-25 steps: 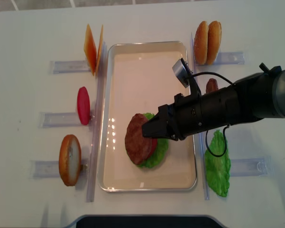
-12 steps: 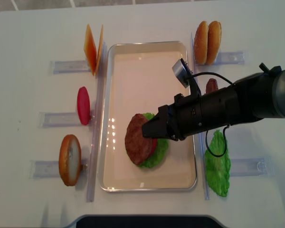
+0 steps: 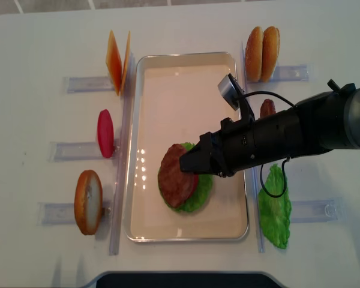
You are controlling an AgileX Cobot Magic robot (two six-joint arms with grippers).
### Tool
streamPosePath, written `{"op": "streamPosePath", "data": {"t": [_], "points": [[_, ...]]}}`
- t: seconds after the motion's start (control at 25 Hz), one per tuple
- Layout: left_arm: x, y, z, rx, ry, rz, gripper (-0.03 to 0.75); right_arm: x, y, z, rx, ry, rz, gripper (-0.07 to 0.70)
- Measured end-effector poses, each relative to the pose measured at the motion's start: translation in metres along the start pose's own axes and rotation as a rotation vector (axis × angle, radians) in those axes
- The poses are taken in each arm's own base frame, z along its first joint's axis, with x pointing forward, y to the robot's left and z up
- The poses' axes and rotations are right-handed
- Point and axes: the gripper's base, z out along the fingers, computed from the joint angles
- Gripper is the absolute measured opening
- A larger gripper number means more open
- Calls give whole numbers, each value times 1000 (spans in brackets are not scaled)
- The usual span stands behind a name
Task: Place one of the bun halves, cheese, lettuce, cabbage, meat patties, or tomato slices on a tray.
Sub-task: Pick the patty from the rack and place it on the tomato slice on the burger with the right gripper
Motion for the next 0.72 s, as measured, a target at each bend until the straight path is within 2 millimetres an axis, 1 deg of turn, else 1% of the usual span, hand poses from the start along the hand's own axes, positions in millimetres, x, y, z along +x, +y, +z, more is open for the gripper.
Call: {"op": "streamPosePath", "data": {"t": [0.24, 0.32, 0.56, 0.72], "points": [[0, 0, 0, 0, 0, 0, 391, -1, -2, 0, 22, -7, -19, 260], [0, 0, 0, 0, 0, 0, 391, -1, -3, 0, 28, -9, -23, 274], [0, 0, 0, 0, 0, 0, 391, -1, -3, 0, 36, -11, -44, 378], [0, 0, 0, 0, 0, 0, 391, -2, -5, 0, 56, -17, -49, 426]]}}
